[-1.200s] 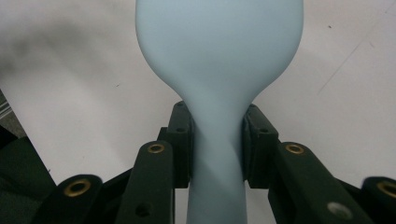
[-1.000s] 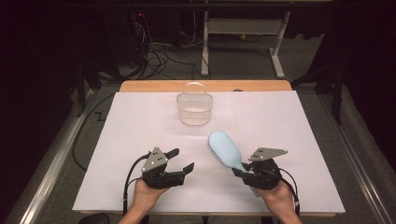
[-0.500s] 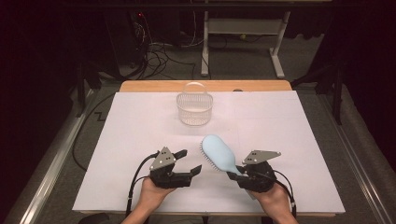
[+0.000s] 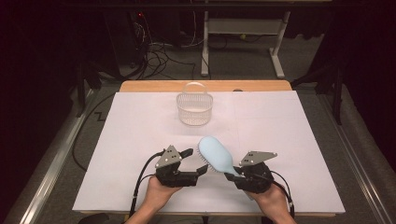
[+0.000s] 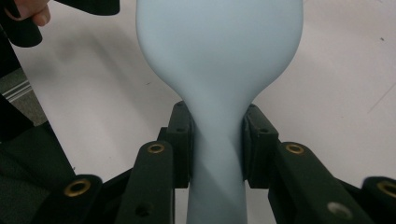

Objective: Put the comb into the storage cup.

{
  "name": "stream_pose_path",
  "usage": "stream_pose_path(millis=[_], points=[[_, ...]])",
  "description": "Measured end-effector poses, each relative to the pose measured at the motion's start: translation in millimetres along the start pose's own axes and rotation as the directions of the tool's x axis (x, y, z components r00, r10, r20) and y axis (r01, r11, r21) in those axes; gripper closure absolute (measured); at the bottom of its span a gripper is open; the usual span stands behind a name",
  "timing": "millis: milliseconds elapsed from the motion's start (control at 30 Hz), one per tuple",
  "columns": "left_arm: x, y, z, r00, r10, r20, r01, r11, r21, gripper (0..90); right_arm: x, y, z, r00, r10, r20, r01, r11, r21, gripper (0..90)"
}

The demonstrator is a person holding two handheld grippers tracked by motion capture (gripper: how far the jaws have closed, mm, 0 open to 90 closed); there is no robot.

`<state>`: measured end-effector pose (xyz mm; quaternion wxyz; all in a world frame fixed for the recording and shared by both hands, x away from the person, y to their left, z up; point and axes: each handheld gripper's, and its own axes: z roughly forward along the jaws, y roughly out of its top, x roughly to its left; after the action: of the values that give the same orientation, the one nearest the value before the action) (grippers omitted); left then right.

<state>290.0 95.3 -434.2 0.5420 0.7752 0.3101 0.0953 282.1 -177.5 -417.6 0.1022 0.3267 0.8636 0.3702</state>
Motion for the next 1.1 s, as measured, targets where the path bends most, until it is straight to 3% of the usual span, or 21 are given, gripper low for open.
stream_pose_path(millis=[433,867,1100], points=[[-1.1,1.5,0.8,0.9997,-0.014,0.02,0.014,0.9999,0.001,19.4,8.3,4.4,7.8,0.9996,-0.024,-0.011,0.024,1.0,0.005,70.2],[0.0,2.0,0.9,0.9987,-0.038,0.033,0.038,0.9993,-0.003,15.9,13.4,7.4,10.3,0.9992,-0.039,0.006,0.04,0.999,-0.017,70.2],[1.7,1.3,3.4,0.9971,-0.055,0.052,0.055,0.9984,0.017,12.9,16.3,9.1,11.7,0.9988,-0.049,0.008,0.049,0.999,-0.025,70.2]])
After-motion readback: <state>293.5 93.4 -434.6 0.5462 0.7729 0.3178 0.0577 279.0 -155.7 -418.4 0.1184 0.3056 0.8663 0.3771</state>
